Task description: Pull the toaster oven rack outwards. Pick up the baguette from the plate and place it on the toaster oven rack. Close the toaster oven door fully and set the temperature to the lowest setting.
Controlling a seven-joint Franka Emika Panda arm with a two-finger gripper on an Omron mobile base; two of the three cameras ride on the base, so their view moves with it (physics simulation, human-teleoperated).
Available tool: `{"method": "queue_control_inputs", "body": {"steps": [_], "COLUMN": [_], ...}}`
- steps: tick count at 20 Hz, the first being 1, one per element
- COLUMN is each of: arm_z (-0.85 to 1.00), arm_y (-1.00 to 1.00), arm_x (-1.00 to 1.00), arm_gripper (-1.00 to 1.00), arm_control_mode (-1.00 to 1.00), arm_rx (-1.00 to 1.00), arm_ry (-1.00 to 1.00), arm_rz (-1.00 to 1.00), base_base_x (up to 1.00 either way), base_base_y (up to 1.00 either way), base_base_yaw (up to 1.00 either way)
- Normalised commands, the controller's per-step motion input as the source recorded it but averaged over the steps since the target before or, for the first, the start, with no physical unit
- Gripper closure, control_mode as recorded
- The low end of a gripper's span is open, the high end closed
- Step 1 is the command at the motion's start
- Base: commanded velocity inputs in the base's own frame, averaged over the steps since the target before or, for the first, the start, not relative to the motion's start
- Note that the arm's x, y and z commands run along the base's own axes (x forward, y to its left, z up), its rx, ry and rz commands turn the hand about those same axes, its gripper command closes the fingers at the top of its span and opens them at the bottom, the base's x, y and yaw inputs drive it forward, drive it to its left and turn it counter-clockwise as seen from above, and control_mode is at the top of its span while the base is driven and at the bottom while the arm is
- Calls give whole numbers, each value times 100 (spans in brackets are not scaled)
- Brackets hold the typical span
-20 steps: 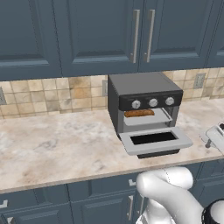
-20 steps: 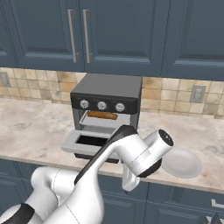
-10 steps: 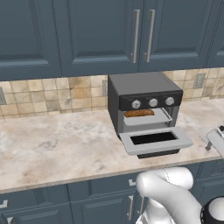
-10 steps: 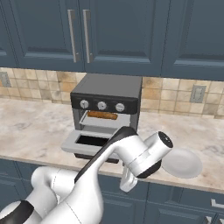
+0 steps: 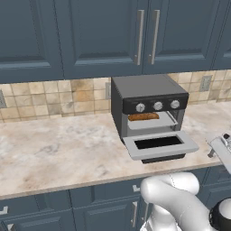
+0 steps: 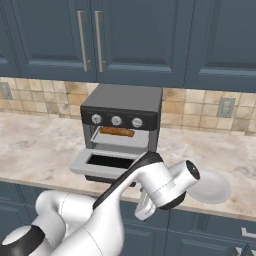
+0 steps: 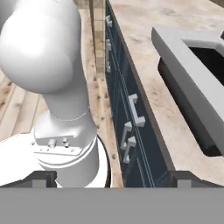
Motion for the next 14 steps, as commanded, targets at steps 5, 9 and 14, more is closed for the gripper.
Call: {"method": "queue_control_inputs", "body": {"steps": [5, 9, 14], "arm_z": [-17, -13, -16], "arm_y": [0, 0, 0], "arm_x": [25, 26, 29], "arm_gripper": [-100, -100, -100], "arm_control_mode": [-100, -100, -100], "arm_rx": [10, 5, 5], "arm_ry": [0, 3, 6], "arm_rz": [-1, -1, -1], "base_base_x": [0, 0, 0], "base_base_y": [0, 0, 0], "base_base_yaw": [0, 0, 0]}}
